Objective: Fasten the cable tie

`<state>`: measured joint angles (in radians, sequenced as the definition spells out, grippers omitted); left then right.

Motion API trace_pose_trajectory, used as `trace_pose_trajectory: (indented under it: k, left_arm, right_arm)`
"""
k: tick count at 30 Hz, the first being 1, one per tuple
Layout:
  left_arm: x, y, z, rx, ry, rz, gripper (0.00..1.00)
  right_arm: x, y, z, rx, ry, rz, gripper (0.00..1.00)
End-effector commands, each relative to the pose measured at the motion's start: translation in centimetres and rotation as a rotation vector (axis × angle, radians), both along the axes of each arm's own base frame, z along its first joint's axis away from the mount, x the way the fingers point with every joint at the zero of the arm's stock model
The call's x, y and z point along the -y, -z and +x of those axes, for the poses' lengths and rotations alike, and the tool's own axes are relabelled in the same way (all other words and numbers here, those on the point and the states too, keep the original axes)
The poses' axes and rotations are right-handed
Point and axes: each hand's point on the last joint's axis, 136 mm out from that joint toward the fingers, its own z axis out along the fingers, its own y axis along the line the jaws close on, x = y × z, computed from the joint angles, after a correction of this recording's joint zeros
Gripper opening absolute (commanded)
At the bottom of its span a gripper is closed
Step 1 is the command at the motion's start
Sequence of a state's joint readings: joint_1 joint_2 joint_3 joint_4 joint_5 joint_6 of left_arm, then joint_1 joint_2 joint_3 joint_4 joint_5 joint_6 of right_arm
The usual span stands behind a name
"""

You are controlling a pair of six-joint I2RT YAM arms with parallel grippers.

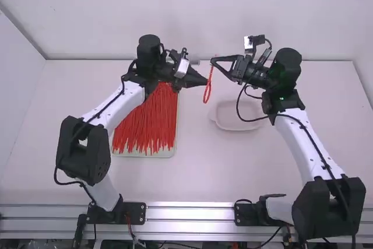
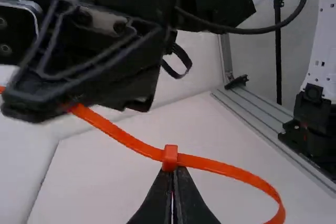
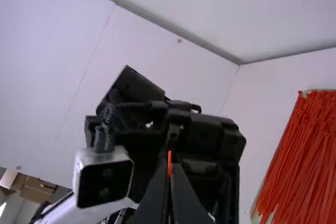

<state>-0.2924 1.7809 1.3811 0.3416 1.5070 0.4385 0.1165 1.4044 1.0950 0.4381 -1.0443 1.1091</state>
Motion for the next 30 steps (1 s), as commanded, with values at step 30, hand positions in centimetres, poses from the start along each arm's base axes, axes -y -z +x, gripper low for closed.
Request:
trace_pose_trajectory:
  k: [30]
  left_arm:
    - [0.2, 4.4, -2.4, -0.148, 0.066, 0.034, 0.02]
  right_arm:
    - [4.2, -7.4, 1.6, 0.251, 0.134, -0.004, 0.12]
